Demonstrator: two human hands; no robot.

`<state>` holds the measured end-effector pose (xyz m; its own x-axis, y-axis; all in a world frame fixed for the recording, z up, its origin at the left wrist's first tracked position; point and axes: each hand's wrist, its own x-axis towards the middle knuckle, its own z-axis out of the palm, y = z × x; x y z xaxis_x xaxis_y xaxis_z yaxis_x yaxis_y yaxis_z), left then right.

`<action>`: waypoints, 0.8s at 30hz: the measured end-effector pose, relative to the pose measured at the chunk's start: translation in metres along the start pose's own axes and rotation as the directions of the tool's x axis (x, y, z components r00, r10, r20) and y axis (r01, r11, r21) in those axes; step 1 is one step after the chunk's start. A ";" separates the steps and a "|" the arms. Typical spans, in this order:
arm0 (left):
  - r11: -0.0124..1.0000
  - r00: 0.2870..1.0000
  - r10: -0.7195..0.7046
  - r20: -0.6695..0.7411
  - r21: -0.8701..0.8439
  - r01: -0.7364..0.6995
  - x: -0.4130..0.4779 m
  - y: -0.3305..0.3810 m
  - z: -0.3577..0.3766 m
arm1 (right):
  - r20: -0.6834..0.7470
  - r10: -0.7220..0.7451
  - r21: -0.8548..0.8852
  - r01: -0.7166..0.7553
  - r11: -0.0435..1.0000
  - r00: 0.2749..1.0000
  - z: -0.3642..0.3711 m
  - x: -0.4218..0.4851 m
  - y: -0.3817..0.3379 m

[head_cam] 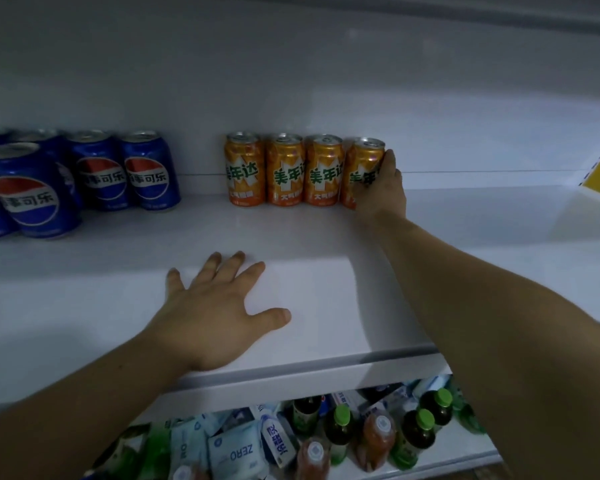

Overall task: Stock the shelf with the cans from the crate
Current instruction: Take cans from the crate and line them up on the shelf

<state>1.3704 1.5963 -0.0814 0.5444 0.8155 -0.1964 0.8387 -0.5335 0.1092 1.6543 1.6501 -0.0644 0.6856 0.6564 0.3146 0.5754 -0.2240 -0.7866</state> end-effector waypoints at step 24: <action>0.957 0.962 0.274 0.009 -0.101 -0.272 -0.049 0.099 -0.022 | 0.173 0.227 -0.574 -0.089 0.814 0.958 -0.233 -0.169 0.009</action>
<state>1.4276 1.5084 -0.0395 0.7533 0.6361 -0.1673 0.6562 -0.7098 0.2562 1.6475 1.3697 -0.0005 0.7105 0.7030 0.0313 0.6635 -0.6544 -0.3628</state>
